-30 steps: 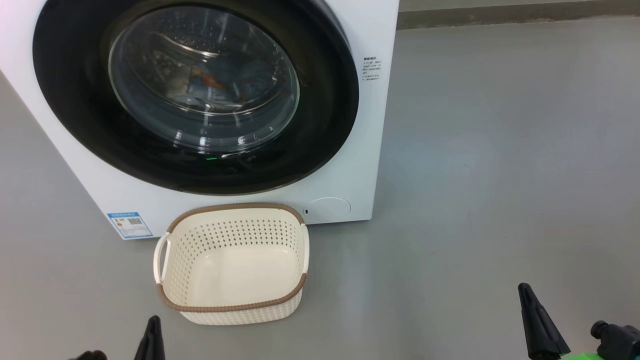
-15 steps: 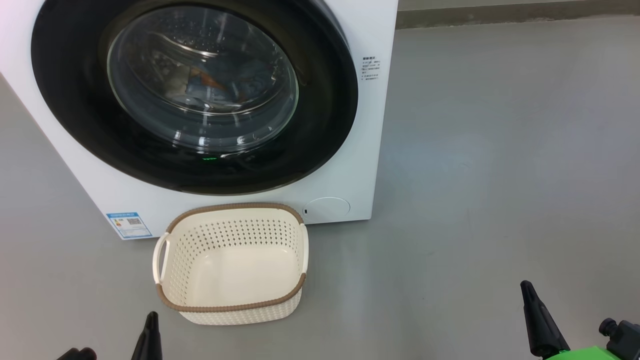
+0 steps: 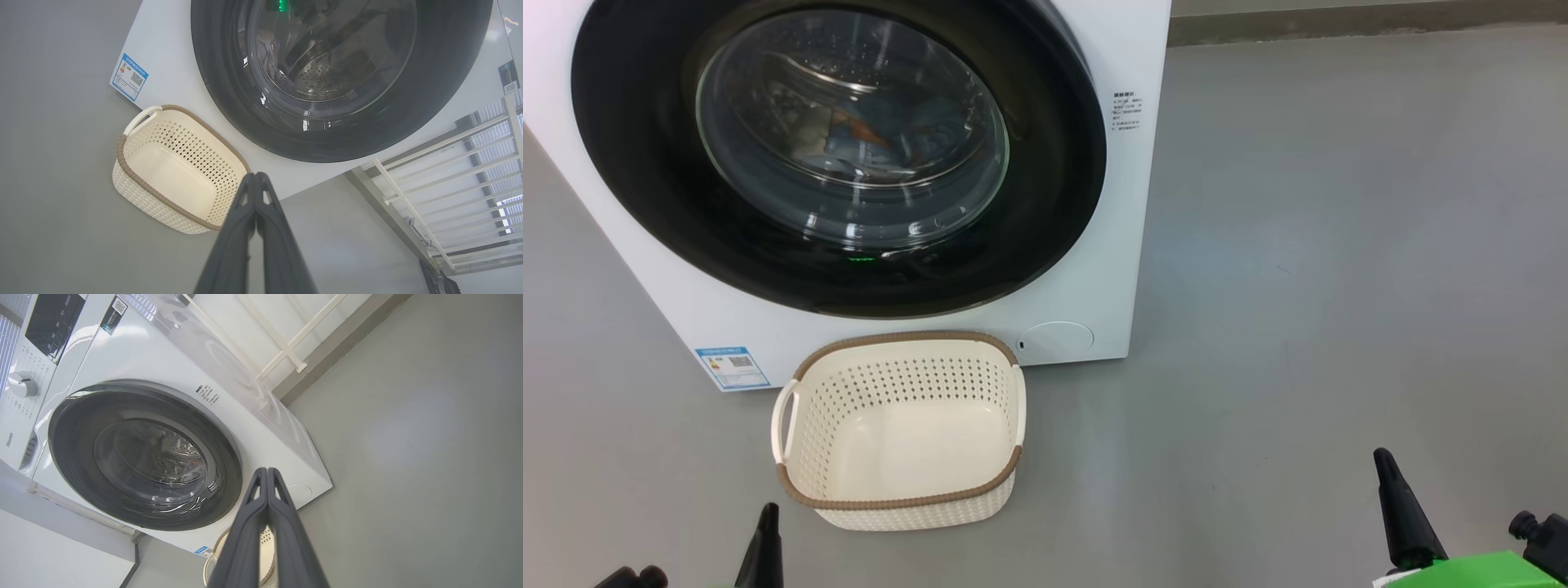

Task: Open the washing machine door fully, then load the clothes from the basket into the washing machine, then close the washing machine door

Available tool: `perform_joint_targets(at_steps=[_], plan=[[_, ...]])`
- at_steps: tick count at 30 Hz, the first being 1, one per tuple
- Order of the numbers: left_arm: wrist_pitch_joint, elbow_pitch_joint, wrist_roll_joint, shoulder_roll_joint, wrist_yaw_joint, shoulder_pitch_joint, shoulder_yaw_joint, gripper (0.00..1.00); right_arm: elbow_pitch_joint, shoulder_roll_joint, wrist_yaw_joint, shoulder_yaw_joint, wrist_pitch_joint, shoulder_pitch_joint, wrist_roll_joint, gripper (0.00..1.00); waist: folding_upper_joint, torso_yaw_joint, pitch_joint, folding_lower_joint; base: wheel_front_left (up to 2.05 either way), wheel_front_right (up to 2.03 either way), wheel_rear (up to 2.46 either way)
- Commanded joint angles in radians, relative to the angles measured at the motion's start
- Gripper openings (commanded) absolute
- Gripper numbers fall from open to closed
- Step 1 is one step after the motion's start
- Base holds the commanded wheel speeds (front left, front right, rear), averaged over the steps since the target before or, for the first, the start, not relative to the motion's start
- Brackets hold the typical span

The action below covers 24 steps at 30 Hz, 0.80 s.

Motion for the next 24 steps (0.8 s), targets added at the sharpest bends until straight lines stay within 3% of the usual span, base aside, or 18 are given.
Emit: perform_joint_targets(at_steps=[1,24], plan=[[0.009,-0.018,-0.031,0.017,-0.008,-0.046,0.025,0.0,-0.02,-0.013,-0.004,0.01,0.007,-0.047,0.033,0.0,0.0,0.0,0.0,0.0,0.0,0.0,0.0],[0.076,-0.002,-0.285,0.022,-0.027,-0.083,0.057,0.0,0.024,-0.013,-0.005,0.004,0.074,-0.094,0.32,0.0,0.0,-0.003,0.002,-0.0001,0.0,0.0,0.0]])
